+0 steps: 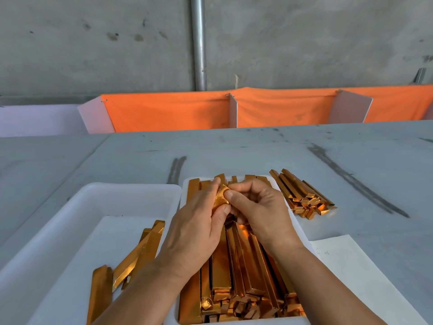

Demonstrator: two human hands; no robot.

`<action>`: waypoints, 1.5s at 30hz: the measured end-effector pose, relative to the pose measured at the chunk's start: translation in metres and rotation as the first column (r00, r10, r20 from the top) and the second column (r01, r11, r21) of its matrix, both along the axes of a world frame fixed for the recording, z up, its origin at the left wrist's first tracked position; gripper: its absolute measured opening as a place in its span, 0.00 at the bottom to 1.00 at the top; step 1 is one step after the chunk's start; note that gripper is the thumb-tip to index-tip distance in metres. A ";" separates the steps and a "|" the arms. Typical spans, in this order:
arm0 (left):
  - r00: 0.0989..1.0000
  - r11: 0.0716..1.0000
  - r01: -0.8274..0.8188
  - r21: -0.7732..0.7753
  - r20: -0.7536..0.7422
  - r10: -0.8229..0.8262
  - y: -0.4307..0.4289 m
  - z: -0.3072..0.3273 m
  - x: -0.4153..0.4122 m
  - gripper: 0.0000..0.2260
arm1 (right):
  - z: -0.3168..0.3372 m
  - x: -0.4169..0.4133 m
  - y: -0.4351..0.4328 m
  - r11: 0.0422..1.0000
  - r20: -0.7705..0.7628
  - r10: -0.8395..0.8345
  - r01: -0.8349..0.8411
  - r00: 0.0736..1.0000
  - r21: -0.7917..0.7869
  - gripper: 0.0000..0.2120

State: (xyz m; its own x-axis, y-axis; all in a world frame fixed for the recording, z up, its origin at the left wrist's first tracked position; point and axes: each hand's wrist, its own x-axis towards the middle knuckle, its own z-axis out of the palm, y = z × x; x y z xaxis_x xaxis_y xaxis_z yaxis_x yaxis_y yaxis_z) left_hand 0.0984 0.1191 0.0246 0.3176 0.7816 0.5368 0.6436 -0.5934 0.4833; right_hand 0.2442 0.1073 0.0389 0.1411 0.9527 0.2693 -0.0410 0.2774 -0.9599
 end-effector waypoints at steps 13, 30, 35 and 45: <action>0.983 0.993 0.088 -0.079 0.171 -0.074 0.004 -0.003 -0.002 0.25 | -0.003 0.002 0.002 1.000 0.059 0.025 -0.024 0.998 -0.010 0.09; 0.674 0.914 0.241 -0.326 0.734 0.084 0.020 0.006 -0.011 0.11 | -0.005 -0.002 0.001 0.996 0.155 0.090 -0.091 0.984 -0.005 0.09; 0.666 0.917 0.235 -0.324 0.740 0.091 0.020 0.003 -0.011 0.08 | -0.006 -0.002 0.000 0.992 0.183 0.129 -0.127 0.975 -0.025 0.08; 0.631 0.916 0.150 -0.373 0.750 0.201 0.022 0.011 -0.017 0.14 | 0.013 0.013 0.000 0.970 0.148 -0.043 0.077 0.988 -0.231 0.07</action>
State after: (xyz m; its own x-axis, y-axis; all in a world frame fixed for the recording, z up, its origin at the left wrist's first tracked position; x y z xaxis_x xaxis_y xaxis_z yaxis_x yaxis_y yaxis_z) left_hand 0.0815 0.1412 0.0355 -0.0910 0.9663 0.2407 -0.0513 -0.2459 0.9679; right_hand 0.2567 0.1072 0.0518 0.1766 0.9825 0.0600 0.1093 0.0410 -0.9932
